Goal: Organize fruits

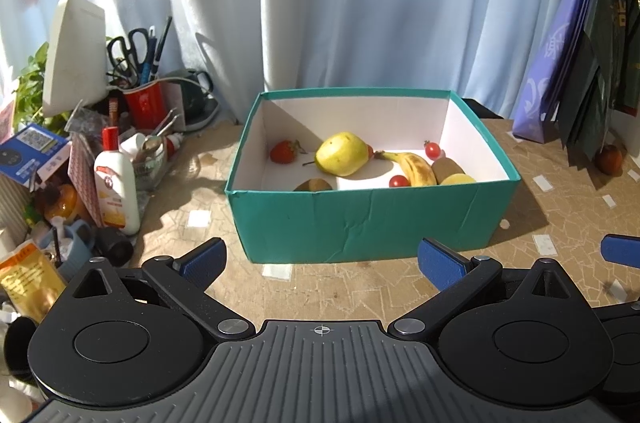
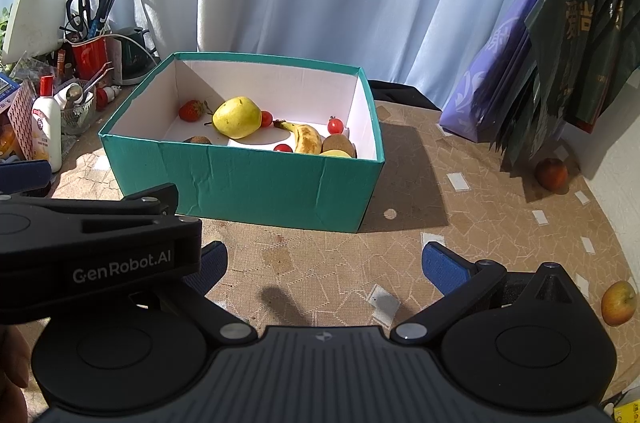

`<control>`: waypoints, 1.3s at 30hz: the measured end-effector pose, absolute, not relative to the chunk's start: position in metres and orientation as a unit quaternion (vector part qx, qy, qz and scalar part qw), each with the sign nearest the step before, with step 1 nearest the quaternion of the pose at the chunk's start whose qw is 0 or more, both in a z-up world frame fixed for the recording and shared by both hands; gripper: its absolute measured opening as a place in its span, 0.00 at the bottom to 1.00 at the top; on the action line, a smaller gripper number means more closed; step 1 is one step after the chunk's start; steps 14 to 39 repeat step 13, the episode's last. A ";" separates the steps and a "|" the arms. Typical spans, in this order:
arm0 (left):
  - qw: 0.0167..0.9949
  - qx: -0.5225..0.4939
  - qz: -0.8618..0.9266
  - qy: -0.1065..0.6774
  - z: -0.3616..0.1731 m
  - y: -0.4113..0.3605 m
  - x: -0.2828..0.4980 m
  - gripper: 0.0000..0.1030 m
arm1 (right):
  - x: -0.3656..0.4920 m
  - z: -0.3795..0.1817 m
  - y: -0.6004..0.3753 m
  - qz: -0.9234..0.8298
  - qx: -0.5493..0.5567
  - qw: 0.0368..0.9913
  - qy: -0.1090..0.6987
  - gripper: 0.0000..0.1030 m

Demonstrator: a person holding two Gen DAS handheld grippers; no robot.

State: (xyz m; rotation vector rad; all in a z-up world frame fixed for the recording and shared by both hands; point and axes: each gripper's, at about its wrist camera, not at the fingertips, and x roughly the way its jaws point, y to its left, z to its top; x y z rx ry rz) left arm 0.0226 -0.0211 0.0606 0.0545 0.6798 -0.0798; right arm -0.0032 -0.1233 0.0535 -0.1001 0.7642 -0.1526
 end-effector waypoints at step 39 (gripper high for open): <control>0.938 0.024 -0.041 0.342 0.060 -0.021 0.028 1.00 | -0.001 0.054 -0.125 -0.072 -0.048 0.923 0.375 1.00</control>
